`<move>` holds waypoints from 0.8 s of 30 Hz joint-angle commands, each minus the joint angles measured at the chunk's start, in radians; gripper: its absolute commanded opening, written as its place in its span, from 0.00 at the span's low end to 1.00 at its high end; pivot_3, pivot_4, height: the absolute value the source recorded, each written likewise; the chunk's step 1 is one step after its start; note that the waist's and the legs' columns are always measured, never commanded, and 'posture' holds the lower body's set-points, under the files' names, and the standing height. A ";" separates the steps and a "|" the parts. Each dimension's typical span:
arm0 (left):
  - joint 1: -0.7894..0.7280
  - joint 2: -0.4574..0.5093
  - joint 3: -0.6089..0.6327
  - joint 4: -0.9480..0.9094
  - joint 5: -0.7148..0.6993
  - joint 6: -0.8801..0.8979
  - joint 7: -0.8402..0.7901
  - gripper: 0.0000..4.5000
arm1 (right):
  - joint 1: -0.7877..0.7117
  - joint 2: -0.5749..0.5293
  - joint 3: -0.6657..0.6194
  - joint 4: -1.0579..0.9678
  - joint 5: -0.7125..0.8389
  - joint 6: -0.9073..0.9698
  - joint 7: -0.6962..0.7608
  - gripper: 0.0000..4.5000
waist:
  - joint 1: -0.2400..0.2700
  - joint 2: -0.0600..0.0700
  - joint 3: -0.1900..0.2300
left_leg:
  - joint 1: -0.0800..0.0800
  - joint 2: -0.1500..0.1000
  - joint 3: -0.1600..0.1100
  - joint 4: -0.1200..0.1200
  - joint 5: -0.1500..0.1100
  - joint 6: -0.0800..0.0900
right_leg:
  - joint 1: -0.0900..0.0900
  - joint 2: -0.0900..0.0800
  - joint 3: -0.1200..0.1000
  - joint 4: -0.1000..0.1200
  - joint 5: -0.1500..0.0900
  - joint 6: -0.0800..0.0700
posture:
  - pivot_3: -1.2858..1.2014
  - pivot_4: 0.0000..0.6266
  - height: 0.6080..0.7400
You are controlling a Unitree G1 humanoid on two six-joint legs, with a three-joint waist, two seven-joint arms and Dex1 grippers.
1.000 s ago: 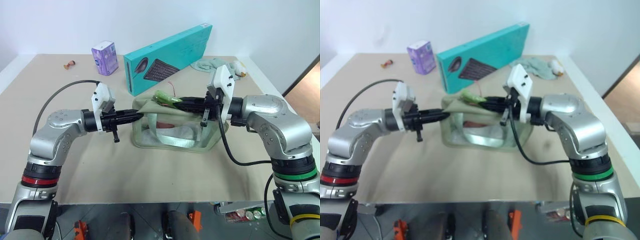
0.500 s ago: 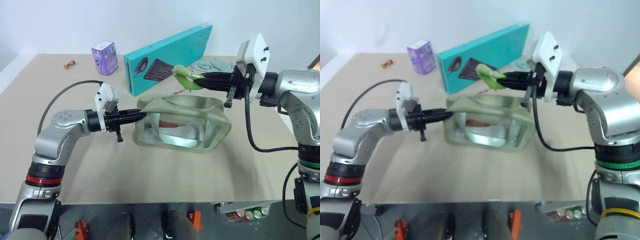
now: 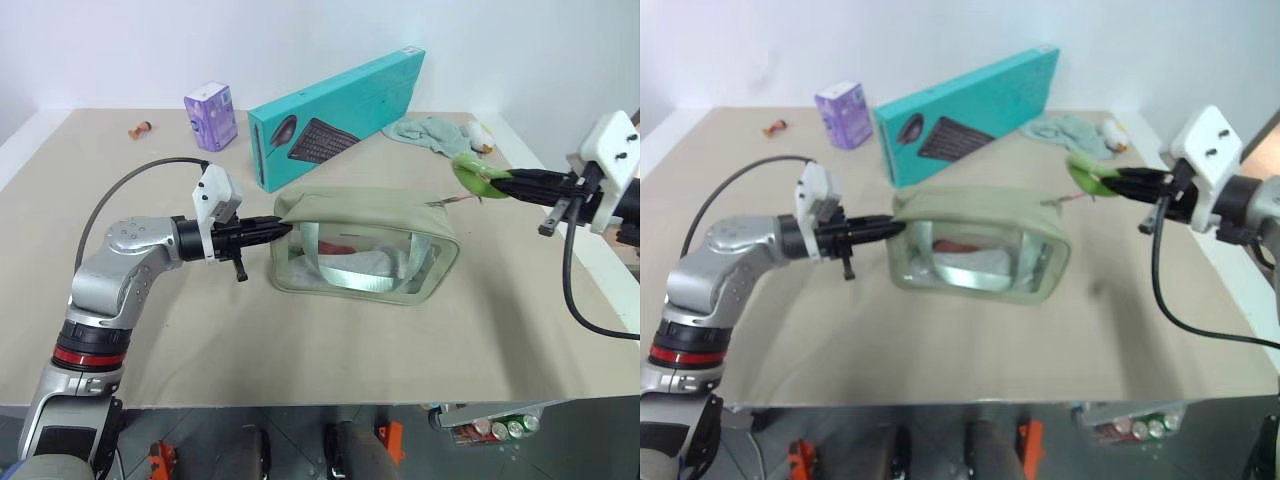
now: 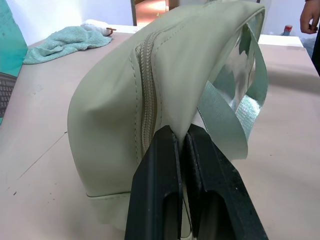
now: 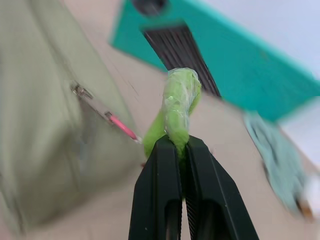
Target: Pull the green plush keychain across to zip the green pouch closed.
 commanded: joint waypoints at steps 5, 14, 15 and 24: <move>-0.025 0.000 0.009 -0.013 0.014 -0.016 0.027 0.00 | 0.269 0.035 -0.191 0.073 -0.106 -0.154 -0.126 0.00 | 0.000 0.000 0.000 | 0.001 0.000 0.000 0.001 0.000 0.000 | 0.001 0.001 0.000 0.000 0.000 0.000 | 0.52 0.24 1.00; -0.045 -0.030 0.000 -0.004 0.033 -0.035 0.063 0.00 | 0.374 0.295 -0.054 -0.010 -0.190 -0.227 -0.342 0.00 | -0.003 0.001 0.000 | 0.005 0.000 0.001 0.001 0.001 0.000 | 0.003 0.001 0.002 0.001 0.002 0.000 | 0.52 0.24 1.00; -0.048 -0.032 -0.002 -0.003 0.035 -0.036 0.065 0.00 | 0.360 0.311 -0.041 -0.003 -0.199 -0.234 -0.360 0.00 | -0.003 0.001 0.000 | 0.005 0.000 0.001 0.001 0.002 0.000 | 0.003 0.001 0.002 0.001 0.002 -0.001 | 0.52 0.24 1.00; -0.039 -0.059 0.021 0.006 0.011 0.011 0.084 0.00 | 0.254 0.346 -0.030 0.043 -0.146 -0.208 -0.361 0.15 | -0.002 0.002 0.000 | 0.004 0.000 0.002 0.002 0.003 0.002 | 0.003 0.001 0.003 0.000 0.003 -0.003 | 0.52 0.24 1.00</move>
